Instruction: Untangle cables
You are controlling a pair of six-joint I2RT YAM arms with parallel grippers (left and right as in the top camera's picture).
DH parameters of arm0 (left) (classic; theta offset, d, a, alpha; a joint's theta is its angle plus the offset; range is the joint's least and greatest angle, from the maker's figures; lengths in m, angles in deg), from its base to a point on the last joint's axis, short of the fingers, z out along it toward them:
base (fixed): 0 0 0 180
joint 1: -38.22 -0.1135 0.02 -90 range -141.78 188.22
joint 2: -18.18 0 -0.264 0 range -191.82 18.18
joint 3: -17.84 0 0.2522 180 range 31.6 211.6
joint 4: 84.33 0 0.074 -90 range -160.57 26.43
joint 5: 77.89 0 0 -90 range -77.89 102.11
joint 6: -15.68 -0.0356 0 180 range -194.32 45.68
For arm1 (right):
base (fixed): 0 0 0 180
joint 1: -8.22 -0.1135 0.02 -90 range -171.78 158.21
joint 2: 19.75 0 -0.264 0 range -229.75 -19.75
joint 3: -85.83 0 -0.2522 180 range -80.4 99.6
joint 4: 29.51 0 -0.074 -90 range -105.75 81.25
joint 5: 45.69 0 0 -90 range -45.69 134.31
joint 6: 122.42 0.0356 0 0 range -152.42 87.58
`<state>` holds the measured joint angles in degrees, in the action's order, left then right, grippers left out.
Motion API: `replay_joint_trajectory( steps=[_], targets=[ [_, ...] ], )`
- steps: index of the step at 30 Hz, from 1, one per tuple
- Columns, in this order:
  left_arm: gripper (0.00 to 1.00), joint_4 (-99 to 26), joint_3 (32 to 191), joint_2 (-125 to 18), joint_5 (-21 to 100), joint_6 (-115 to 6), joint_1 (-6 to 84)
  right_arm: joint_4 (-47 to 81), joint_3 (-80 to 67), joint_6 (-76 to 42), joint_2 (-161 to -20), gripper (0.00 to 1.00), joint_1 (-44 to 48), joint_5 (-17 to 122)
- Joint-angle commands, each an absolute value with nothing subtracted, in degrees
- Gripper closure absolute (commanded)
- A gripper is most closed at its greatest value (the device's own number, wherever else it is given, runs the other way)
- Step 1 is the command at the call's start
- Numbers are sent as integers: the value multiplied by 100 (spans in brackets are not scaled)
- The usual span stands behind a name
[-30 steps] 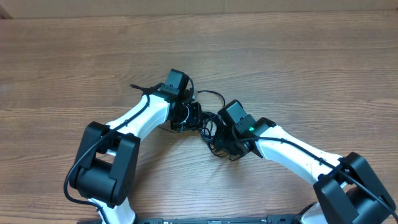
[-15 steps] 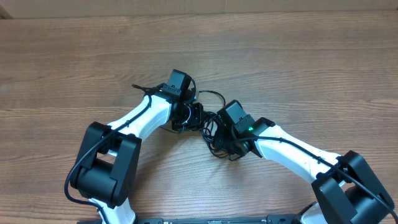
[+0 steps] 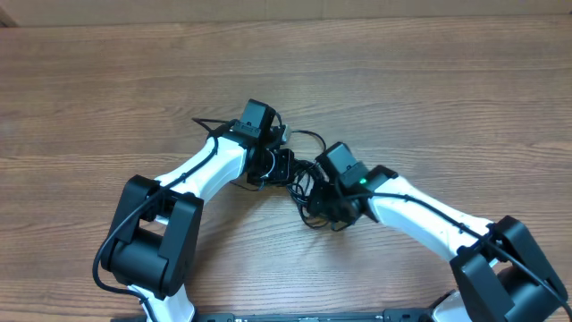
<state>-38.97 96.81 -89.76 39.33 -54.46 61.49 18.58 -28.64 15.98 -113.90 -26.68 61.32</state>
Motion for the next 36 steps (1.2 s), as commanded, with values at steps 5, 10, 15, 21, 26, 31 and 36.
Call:
replay_joint_trajectory(
  steps=[5,10,15,21,26,31,36],
  targets=[
    [96,-4273,9834,-9042,4945,-6534,5983,2564,-2013,319,-11252,96,-2025,8366],
    [96,-4472,9875,-9042,4597,-6534,5983,2706,-1911,-179,-11252,96,-1691,9713],
    [96,-4472,9875,-9042,4355,-6532,5983,2909,-1915,-841,-11252,96,-1304,10307],
    [96,-4418,9875,-9042,3815,-6276,5980,3425,-1915,-1302,-11252,96,-830,10355],
    [96,-4230,9875,-9042,2954,-5752,5980,4072,-1915,-1665,-11252,96,-421,10047],
    [96,-4068,9875,-9042,2458,-5452,5945,4476,-1915,-1663,-11252,96,-292,9055],
    [96,-4033,9873,-9042,2379,-5391,5917,4684,-1915,-1663,-11254,96,-301,8222]
  ],
)
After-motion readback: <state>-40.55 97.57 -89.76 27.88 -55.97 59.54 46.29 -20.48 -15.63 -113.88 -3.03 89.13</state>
